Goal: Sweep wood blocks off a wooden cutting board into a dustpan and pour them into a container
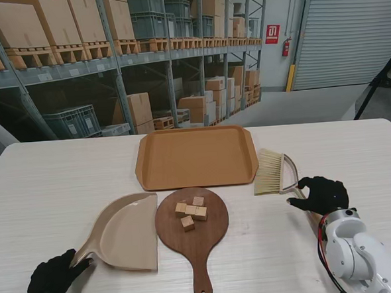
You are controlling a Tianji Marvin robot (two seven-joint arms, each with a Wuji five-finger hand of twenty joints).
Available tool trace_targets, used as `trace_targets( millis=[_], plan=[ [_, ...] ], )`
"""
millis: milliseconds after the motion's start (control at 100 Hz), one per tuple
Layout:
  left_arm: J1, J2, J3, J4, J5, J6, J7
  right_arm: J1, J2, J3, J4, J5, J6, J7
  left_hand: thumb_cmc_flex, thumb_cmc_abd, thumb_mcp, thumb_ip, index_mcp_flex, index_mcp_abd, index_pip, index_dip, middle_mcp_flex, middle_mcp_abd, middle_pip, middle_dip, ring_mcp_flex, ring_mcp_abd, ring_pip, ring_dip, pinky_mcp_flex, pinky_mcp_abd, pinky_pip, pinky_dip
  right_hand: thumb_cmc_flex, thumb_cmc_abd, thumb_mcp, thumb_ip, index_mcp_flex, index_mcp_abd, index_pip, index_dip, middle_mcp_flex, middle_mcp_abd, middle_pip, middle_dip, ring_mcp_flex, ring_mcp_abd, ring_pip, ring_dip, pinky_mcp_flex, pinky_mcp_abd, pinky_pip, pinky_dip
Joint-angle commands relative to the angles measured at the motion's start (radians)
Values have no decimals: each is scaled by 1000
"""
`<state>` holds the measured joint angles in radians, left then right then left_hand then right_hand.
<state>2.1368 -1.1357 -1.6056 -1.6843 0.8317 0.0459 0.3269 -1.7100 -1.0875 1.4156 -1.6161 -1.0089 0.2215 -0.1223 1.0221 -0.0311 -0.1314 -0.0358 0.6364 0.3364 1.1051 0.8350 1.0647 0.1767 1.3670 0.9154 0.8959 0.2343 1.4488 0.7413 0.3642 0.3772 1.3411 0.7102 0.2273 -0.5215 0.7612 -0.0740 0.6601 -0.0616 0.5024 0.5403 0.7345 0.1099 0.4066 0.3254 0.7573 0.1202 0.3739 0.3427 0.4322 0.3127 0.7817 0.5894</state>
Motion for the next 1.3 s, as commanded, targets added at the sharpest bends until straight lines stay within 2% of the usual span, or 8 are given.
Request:
trace_targets(
  millis=[0,460,720,990,1250,1270,1290],
  plan=[
    [4,-2,2,-7,2,4,-16,-19,3,1,17,0,18,14,171,157,101,9,31,50,59,2,61,-146,87,10,86,-186,35,-1,-14,1,30,22,-10,-34,-5,26,-23,28,-11,-11,23,7,24,9,26,-4,18,3,5,7,36,2],
    [7,-1,4,-14,-3,15,-31,-49,11,10,66,-48,71,22,168,157,100,9,31,50,60,2,61,-146,87,11,82,-186,31,-2,-20,0,27,21,44,-82,-12,25,11,82,-4,-10,49,6,54,10,58,-6,41,4,35,-5,89,-22],
    [7,-1,6,-14,-5,21,-32,-41,17,-6,102,-75,90,26,168,155,101,10,31,50,60,1,59,-146,85,10,80,-186,28,-2,-21,-1,26,20,100,-145,21,18,33,72,30,10,77,-4,98,20,99,-17,79,12,76,-29,155,-42],
    [7,0,7,-14,-5,22,-39,-29,17,-27,129,-72,114,18,167,154,101,9,32,48,58,0,59,-146,84,10,80,-185,27,-2,-22,-2,25,20,150,-264,250,-9,66,32,112,37,137,-27,164,41,171,-43,147,25,142,-70,260,-87],
    [4,1,10,-13,-7,26,-43,-27,13,-34,132,-60,156,16,166,155,101,10,33,47,57,-1,58,-145,82,10,78,-185,24,-2,-23,-2,25,20,228,-319,361,-18,127,-25,174,42,228,-59,190,52,258,-67,192,36,219,-93,341,-90],
    [4,1,11,-13,-7,26,-44,-27,13,-34,132,-59,158,16,166,155,101,9,33,47,57,-1,58,-145,82,10,78,-185,24,-2,-23,-2,25,20,241,-329,367,-39,132,-33,180,30,239,-63,189,54,265,-67,197,38,223,-96,352,-92],
    [3,1,11,-13,-7,27,-44,-27,13,-34,133,-59,159,16,166,155,101,10,33,47,56,-1,58,-145,82,10,78,-185,24,-2,-24,-2,24,20,256,-344,378,-73,132,-44,213,-17,251,-64,188,59,275,-70,200,40,230,-98,363,-103]
  ],
)
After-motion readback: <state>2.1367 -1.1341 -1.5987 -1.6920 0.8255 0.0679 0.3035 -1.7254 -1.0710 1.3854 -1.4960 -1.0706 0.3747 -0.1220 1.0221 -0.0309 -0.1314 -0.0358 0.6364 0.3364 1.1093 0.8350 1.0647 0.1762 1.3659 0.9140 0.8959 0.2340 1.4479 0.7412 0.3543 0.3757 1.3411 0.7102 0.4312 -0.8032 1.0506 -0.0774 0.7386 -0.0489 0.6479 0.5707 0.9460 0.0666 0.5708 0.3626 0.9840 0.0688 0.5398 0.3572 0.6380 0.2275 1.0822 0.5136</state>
